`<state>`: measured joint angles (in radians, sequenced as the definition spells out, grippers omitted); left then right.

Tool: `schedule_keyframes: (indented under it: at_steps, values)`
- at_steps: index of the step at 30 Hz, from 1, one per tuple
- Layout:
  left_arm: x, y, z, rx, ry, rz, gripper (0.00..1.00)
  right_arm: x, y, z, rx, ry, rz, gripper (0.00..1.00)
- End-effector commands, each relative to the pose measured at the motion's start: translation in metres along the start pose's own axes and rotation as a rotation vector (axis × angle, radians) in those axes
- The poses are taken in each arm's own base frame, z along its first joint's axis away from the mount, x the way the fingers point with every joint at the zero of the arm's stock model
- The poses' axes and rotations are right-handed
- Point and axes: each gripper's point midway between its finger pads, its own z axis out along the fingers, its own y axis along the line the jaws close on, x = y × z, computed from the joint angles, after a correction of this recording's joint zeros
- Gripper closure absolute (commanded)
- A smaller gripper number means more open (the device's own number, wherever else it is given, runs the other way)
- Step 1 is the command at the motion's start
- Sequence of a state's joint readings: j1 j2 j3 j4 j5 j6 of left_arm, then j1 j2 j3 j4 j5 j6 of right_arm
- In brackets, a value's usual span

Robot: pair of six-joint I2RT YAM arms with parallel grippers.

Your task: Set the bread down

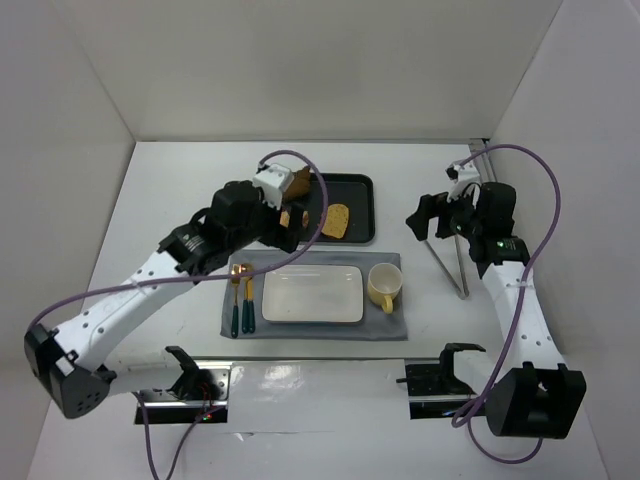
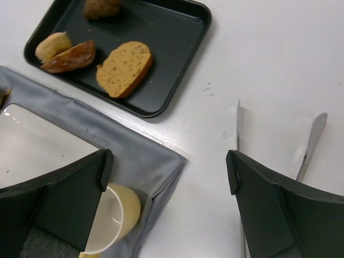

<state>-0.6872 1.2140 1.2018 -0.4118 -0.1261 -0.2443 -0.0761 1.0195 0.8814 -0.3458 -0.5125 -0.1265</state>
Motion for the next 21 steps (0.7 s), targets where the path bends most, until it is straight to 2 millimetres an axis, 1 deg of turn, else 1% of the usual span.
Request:
schedule_keyframes:
  at_steps: [1, 2, 3, 4, 5, 6, 7, 8, 9, 10, 11, 12, 13, 14, 15, 16, 17, 18, 20, 21]
  values:
    - [0.011, -0.01, -0.011, 0.069, -0.016, -0.027, 0.0, -0.02, -0.019, 0.004, 0.101, -0.042, 0.01, 0.0]
    - [0.012, -0.009, -0.014, 0.071, -0.026, -0.028, 0.0, -0.013, -0.02, 0.005, 0.101, -0.028, -0.002, 0.0]
    - [0.022, -0.009, -0.018, 0.082, -0.018, -0.028, 0.0, -0.012, -0.021, 0.007, 0.102, -0.033, -0.028, 0.0]
    - [0.027, -0.01, -0.02, 0.092, -0.013, -0.027, 0.0, -0.002, -0.02, 0.009, 0.086, -0.012, -0.043, 0.0]
    - [0.029, -0.009, -0.022, 0.093, -0.021, -0.018, 0.0, 0.001, -0.02, 0.008, 0.077, -0.01, -0.091, 0.09]
    - [0.036, -0.008, -0.025, 0.094, -0.027, -0.019, 0.0, -0.001, -0.021, 0.008, 0.08, -0.032, -0.126, 0.37]
    - [0.041, -0.008, -0.027, 0.103, -0.024, -0.018, 0.0, 0.011, -0.027, 0.009, 0.113, -0.015, -0.119, 0.83]
    - [0.043, -0.008, -0.028, 0.104, -0.033, -0.019, 0.0, 0.013, -0.041, 0.006, 0.198, -0.006, -0.096, 1.0]
    - [0.044, -0.007, -0.03, 0.105, -0.037, -0.008, 0.0, 0.017, -0.045, 0.009, 0.209, 0.011, -0.104, 1.0]
    - [0.042, -0.007, -0.033, 0.107, -0.047, -0.009, 0.0, 0.032, -0.05, 0.013, 0.218, 0.069, -0.096, 1.0]
    - [0.038, -0.007, -0.038, 0.11, -0.067, 0.001, 0.0, 0.035, -0.052, 0.014, 0.213, 0.096, -0.124, 0.94]
    - [0.036, -0.009, -0.041, 0.12, -0.075, 0.001, 0.0, 0.041, -0.054, 0.016, 0.207, 0.128, -0.135, 0.64]
    - [0.039, -0.008, -0.042, 0.12, -0.074, 0.001, 0.0, 0.061, -0.054, 0.021, 0.182, 0.201, -0.121, 0.09]
    - [0.043, -0.011, -0.043, 0.141, -0.069, 0.002, 0.0, 0.063, -0.055, 0.023, 0.178, 0.218, -0.128, 0.0]
    - [0.039, -0.013, -0.048, 0.153, -0.087, 0.002, 0.0, 0.067, -0.058, 0.025, 0.171, 0.235, -0.154, 0.0]
    - [0.041, -0.016, -0.047, 0.162, -0.087, 0.006, 0.0, 0.079, -0.062, 0.028, 0.179, 0.28, -0.148, 0.0]
    - [0.039, -0.018, -0.051, 0.176, -0.099, 0.006, 0.0, 0.085, -0.066, 0.03, 0.191, 0.302, -0.142, 0.0]
    - [0.038, -0.02, -0.054, 0.185, -0.107, 0.019, 0.0, 0.087, -0.074, 0.031, 0.219, 0.325, -0.164, 0.0]
    - [0.038, -0.02, -0.057, 0.186, -0.109, 0.019, 0.0, 0.105, -0.086, 0.037, 0.249, 0.395, -0.148, 0.0]
    - [0.039, -0.023, -0.057, 0.194, -0.108, 0.023, 0.0, 0.109, -0.094, 0.037, 0.28, 0.416, -0.163, 0.0]
